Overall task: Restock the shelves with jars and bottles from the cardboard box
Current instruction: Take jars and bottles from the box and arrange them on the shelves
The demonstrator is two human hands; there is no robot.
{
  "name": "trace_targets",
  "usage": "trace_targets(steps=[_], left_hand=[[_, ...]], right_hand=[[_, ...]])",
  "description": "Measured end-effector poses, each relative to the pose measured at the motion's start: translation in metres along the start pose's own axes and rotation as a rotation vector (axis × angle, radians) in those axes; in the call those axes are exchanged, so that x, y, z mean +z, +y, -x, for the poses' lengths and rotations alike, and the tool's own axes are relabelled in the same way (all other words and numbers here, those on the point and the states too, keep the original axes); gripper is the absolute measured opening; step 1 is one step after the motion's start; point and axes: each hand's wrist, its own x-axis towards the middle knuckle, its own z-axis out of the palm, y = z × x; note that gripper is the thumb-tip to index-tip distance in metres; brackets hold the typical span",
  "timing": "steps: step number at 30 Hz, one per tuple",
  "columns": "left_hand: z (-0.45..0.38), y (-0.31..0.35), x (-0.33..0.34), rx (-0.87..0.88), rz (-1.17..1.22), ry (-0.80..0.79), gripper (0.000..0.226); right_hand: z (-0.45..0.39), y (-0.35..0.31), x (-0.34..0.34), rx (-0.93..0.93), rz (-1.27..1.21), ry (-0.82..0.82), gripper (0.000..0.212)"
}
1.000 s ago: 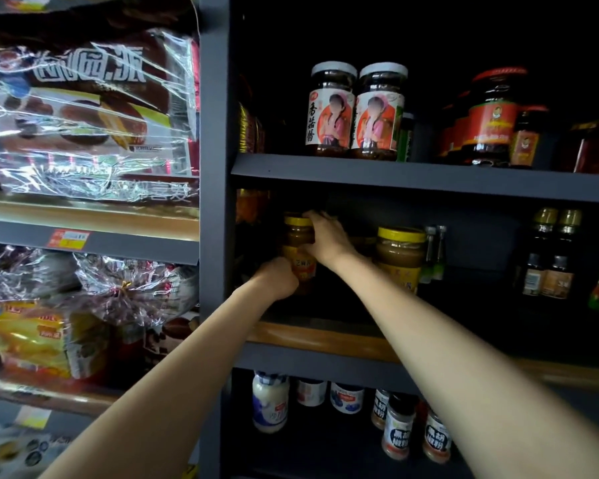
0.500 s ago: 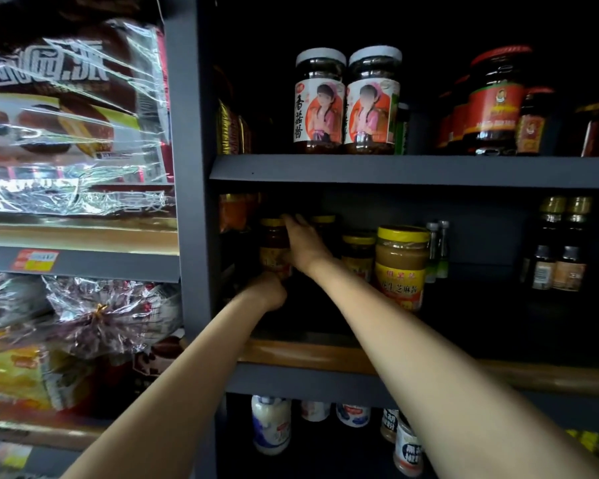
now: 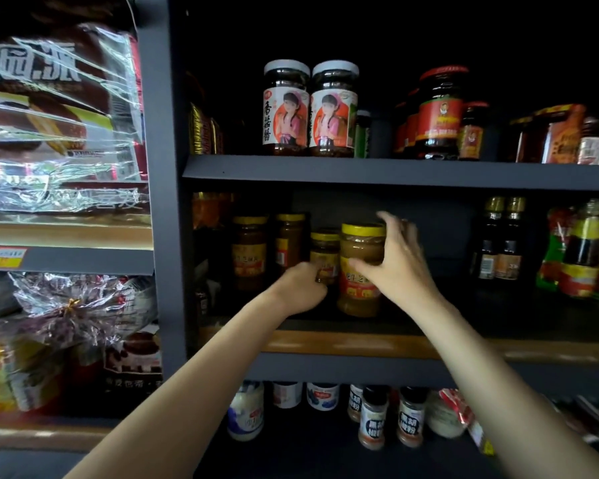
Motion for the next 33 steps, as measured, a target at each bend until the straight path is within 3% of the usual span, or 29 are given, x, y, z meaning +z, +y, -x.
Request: trace_targets(steps=[2,12,20,26,29,33], left_hand=[[0.001,0.003,0.008,0.027,0.043,-0.039,0.052],[-0.001,-0.014,-0.012,-0.084,0.183,0.107,0.046],[-0.009,-0.041,-0.024,-0.188,0.205,0.161,0.05],[-0.019,-0.051,-0.026,-0.158,0.195,0.336,0.047],[-0.025,-0.046,-0.029,-0.105,0.093,0.517,0.056],[-0.035,-0.038,-0.033,-0.104,0.174,0.534,0.082]], right_hand=[[-0.002,0.008,0.003,0.088,-0.2,-0.105,0.09],[-0.045,-0.017,0.054,0.102,-0.281,-0.22,0.095],[-0.067,-0.031,0.082,0.098,-0.31,-0.337,0.062],[-0.073,-0.031,0.072,0.042,-0.471,-0.466,0.082],[-0.074,-0.033,0.069,0.034,-0.475,-0.486,0.057],[-0.08,-0.027,0.057,0.006,-0.549,-0.479,0.022]])
